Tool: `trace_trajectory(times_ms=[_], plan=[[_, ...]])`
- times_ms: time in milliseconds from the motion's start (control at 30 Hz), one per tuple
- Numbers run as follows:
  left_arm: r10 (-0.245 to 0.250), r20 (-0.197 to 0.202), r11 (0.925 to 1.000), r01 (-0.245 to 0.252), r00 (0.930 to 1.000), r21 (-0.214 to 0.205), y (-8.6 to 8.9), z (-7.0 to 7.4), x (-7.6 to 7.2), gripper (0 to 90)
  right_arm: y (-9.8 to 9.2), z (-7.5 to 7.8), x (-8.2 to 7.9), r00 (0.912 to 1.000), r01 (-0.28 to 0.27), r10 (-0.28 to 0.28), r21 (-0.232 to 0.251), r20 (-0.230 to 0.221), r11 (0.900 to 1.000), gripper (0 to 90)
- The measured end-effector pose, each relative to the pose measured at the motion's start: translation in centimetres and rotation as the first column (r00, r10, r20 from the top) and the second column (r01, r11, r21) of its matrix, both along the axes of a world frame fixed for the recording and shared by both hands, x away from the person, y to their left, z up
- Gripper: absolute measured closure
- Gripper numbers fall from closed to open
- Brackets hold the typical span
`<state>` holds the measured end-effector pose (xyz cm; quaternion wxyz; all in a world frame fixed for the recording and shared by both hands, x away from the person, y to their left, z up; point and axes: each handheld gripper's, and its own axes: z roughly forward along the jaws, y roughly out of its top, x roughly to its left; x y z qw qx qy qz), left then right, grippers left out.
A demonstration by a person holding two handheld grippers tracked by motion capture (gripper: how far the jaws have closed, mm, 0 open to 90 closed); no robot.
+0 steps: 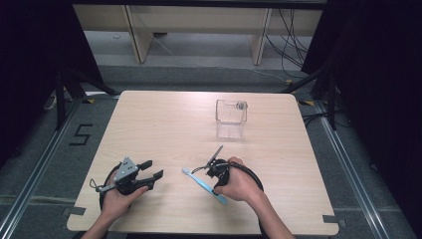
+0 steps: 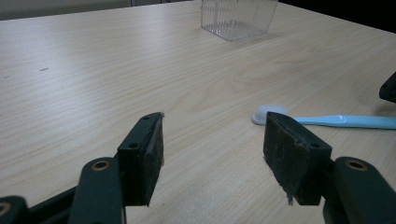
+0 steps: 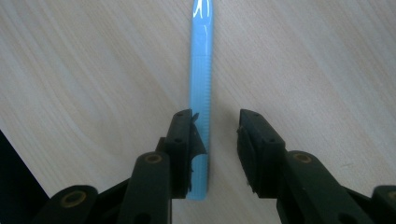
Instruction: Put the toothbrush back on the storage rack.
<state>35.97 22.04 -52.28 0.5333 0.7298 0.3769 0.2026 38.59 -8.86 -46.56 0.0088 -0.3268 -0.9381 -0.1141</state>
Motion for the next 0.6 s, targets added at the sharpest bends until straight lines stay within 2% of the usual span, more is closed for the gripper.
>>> trace_trajectory(times_ms=[100, 167, 200, 233, 267, 300, 367, 400, 433, 467, 500, 600], plan=[[-0.001, -0.004, 1.0, 0.001, 1.0, 0.004, 0.0, 0.0, 0.0, 37.9, 1.1, 0.0, 0.5, 0.999, -0.013, 0.011, -0.038, -0.043, 0.9992, 66.8], [-0.001, -0.005, 1.0, 0.001, 1.0, 0.002, 0.1, 0.0, 0.0, 37.8, 1.4, -0.3, 1.1, 0.9976, -0.064, 0.063, -0.063, -0.028, 0.9959, 67.4], [-0.001, -0.006, 1.0, 0.001, 1.0, 0.002, 0.1, 0.0, 0.0, 37.8, 1.8, -0.3, 1.1, 0.9979, -0.054, 0.051, -0.075, -0.04, 0.9957, 67.8], [-0.001, -0.007, 1.0, 0.001, 1.0, 0.002, 0.1, 0.0, 0.1, 37.8, 2.1, -0.4, 1.4, 0.9962, -0.077, 0.073, -0.09, -0.047, 0.993, 68.0], [-0.001, -0.007, 1.0, 0.001, 1.0, 0.002, 0.1, 0.0, 0.1, 37.8, 2.1, -0.4, 1.4, 0.9962, -0.077, 0.073, -0.09, -0.047, 0.993, 68.0], [0.001, -0.008, 1.0, -0.001, 1.0, -0.004, 0.1, 0.0, 0.1, 37.7, 2.7, -0.7, 1.7, 0.9934, -0.096, 0.089, -0.103, -0.073, 0.99, 68.2], [0.008, -0.014, 1.0, -0.008, 0.9999, 0.0, 0.2, 0.1, 0.0, 37.6, 3.2, -0.9, 2.0, 0.9904, -0.113, 0.102, -0.118, -0.093, 0.9866, 68.5], [0.008, -0.014, 1.0, -0.008, 0.9999, 0.0, 0.2, 0.1, 0.0, 37.6, 3.2, -0.9, 2.0, 0.9904, -0.113, 0.102, -0.118, -0.093, 0.9866, 68.5], [0.007, -0.013, 1.0, -0.007, 0.9999, -0.003, 0.2, 0.0, 0.0, 37.6, 3.5, -1.0, 2.2, 0.9892, -0.12, 0.106, -0.14, -0.102, 0.9828, 68.9], [0.006, -0.013, 1.0, -0.006, 0.9999, -0.003, 0.2, 0.0, 0.0, 37.6, 3.6, -1.1, 2.2, 0.9888, -0.107, 0.089, -0.148, -0.12, 0.9832, 69.2], [0.006, -0.011, 1.0, -0.006, 0.9999, -0.001, 0.2, 0.0, 0.0, 37.6, 3.6, -1.3, 2.3, 0.9872, -0.113, 0.098, -0.119, -0.126, 0.9863, 69.9], [0.005, -0.01, 1.0, -0.005, 0.9999, 0.001, 0.2, 0.1, 0.0, 37.6, 3.7, -1.3, 2.4, 0.9864, -0.11, 0.093, -0.125, -0.135, 0.986, 70.4]])
